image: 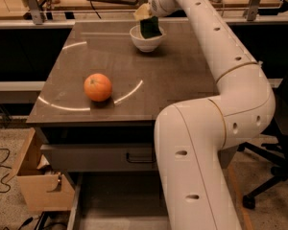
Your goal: Pick sponge from white bowl and place on counter
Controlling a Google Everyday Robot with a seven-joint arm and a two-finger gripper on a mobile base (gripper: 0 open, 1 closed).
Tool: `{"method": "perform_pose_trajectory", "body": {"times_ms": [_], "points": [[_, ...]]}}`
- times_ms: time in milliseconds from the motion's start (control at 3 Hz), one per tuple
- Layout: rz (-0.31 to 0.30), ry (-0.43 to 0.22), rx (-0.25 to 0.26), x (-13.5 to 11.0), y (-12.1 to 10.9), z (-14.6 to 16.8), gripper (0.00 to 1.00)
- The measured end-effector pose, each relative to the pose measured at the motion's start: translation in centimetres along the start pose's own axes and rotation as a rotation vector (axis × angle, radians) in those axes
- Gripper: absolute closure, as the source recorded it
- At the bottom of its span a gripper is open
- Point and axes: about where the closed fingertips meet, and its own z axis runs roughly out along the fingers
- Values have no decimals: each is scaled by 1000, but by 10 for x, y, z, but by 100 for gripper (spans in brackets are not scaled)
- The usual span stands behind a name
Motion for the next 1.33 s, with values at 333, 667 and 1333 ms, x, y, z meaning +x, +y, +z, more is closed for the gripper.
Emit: {"method": "perform_pose_trajectory", "body": {"times_ms": [333,667,1333], "points": [[-27,-35,17,-14,-12,-24,100],[-46,-44,55,-16,-36,-54,100],[-95,34,119,9,-74,-98,100]]}}
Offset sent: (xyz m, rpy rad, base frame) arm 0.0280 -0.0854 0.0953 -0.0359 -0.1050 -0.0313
